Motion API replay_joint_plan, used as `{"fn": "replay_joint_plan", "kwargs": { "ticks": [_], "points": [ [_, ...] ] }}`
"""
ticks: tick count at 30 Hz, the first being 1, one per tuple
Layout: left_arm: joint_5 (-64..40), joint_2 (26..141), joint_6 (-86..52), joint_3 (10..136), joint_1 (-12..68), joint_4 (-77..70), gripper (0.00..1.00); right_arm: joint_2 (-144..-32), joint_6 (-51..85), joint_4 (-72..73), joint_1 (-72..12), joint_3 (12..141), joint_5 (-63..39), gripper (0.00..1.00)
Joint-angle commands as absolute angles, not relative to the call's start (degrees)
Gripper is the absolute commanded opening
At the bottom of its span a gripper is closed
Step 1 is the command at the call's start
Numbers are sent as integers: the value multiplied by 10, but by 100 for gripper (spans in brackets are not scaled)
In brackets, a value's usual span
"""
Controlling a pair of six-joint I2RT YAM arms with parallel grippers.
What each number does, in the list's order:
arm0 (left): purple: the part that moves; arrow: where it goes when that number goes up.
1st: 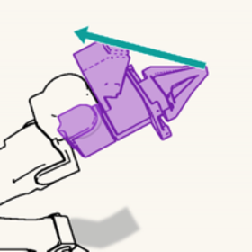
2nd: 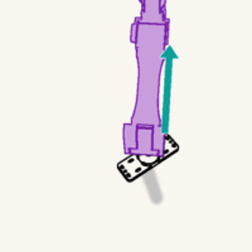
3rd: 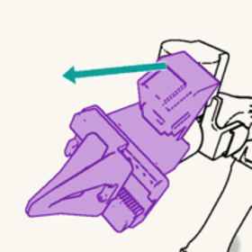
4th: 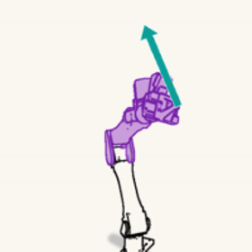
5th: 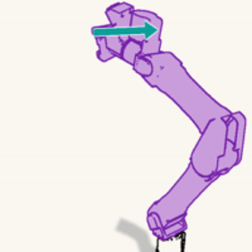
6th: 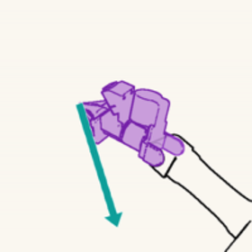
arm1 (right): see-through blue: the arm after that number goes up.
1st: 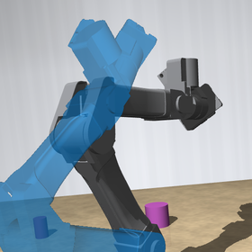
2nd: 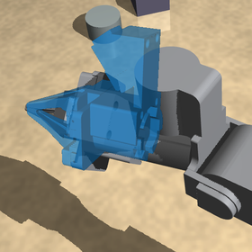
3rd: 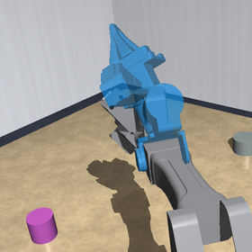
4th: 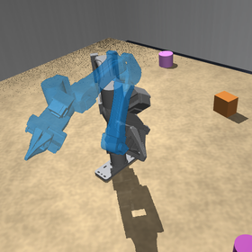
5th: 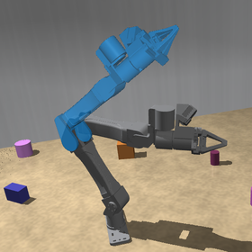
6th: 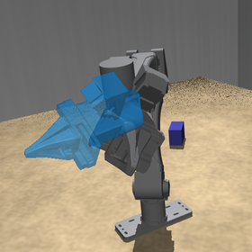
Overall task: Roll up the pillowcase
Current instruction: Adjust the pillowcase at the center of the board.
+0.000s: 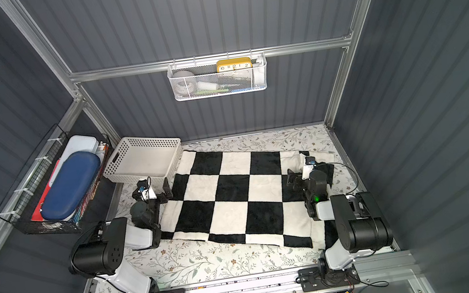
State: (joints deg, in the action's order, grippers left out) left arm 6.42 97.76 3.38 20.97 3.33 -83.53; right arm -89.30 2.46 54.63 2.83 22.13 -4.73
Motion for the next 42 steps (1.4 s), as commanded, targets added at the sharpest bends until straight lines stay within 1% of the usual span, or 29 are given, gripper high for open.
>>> {"fn": "replay_joint_plan", "kwargs": {
  "ticks": [1, 25, 27, 29, 31, 32, 33, 34, 36, 37, 38, 39, 40, 41, 42],
  "points": [
    [59, 974, 31, 214, 32, -840, 99, -897, 22, 546, 26, 217, -47, 99],
    [60, 973, 31, 211, 32, -845, 99, -893, 17, 543, 27, 215, -51, 99],
    [57, 965, 40, 215, 32, -834, 99, -884, 23, 550, 24, 210, -27, 99],
    [41, 938, 68, 233, 36, -780, 99, -853, 30, 533, 21, 208, 2, 99],
    [45, 899, 71, 290, 49, -649, 99, -799, 28, 467, 10, 222, 38, 99],
    [65, 883, 55, 322, 56, -584, 99, -767, 36, 398, -1, 239, 74, 99],
    [74, 866, 36, 370, 61, -499, 99, -732, 65, 292, -12, 278, 115, 99],
    [74, 855, 22, 419, 65, -418, 99, -710, 103, 144, -13, 340, 136, 99],
    [56, 838, 8, 509, 84, -302, 99, -716, 193, -103, -12, 467, 214, 99],
    [40, 829, 12, 554, 101, -249, 99, -733, 226, -186, -10, 516, 264, 99],
    [14, 819, 1, 579, 113, -239, 99, -751, 264, -241, -6, 549, 292, 99],
    [-39, 808, -19, 591, 116, -248, 100, -768, 296, -288, 3, 576, 275, 99],
    [-129, 800, -29, 593, 115, -272, 99, -778, 281, -301, 14, 593, 214, 99],
    [-146, 797, -68, 590, 114, -291, 99, -781, 270, -302, 15, 605, 176, 91],
    [-143, 800, -126, 591, 114, -299, 99, -780, 251, -292, 12, 611, 143, 75]
  ]
}}
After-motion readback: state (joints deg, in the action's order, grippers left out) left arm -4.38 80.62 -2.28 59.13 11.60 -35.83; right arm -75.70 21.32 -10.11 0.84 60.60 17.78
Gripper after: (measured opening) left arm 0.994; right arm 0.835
